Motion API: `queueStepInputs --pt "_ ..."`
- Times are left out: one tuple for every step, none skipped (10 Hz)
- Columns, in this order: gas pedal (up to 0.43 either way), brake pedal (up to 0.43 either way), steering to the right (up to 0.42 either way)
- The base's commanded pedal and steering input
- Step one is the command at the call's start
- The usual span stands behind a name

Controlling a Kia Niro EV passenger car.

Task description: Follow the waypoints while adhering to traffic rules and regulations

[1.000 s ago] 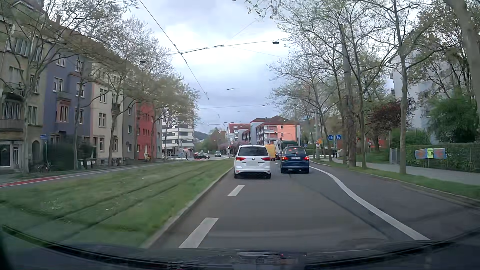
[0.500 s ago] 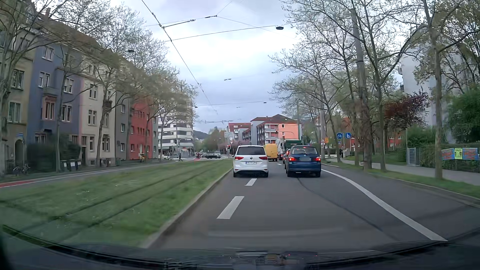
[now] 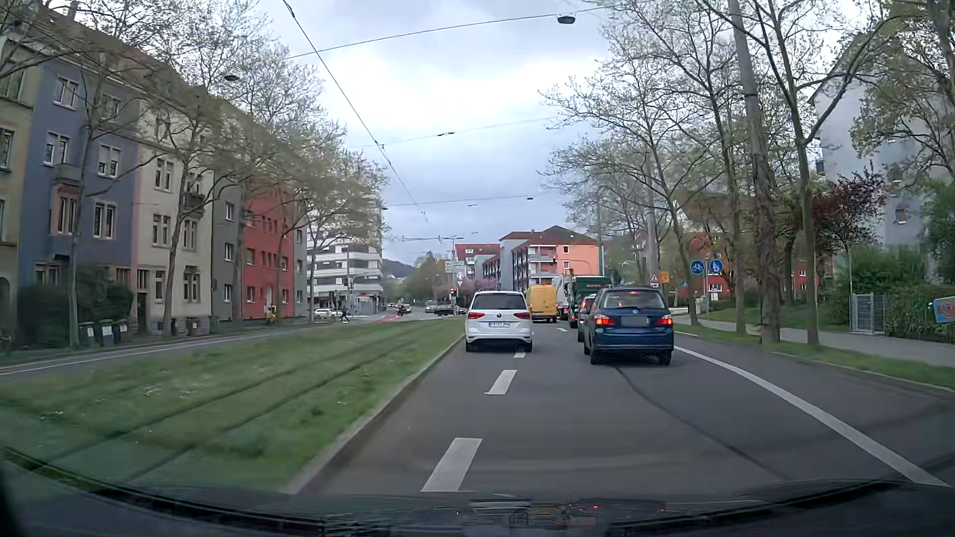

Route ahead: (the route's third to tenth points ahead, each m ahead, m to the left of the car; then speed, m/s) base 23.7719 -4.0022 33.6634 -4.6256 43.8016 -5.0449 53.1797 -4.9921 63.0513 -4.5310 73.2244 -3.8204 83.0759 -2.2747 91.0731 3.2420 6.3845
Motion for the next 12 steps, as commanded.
queueStepInputs --pt "0.098 0.0 0.001" --pt "0.098 0.0 0.001" --pt "0.098 0.0 0.002" --pt "0.098 0.0 0.002" --pt "0.098 0.0 0.002" --pt "0.087 0.0 0.002" --pt "0.087 0.0 0.002" --pt "0.087 0.0 0.002" --pt "0.087 0.0 0.002" --pt "0.087 0.0 0.002" --pt "0.087 0.0 0.002" --pt "0.087 0.0 0.002"
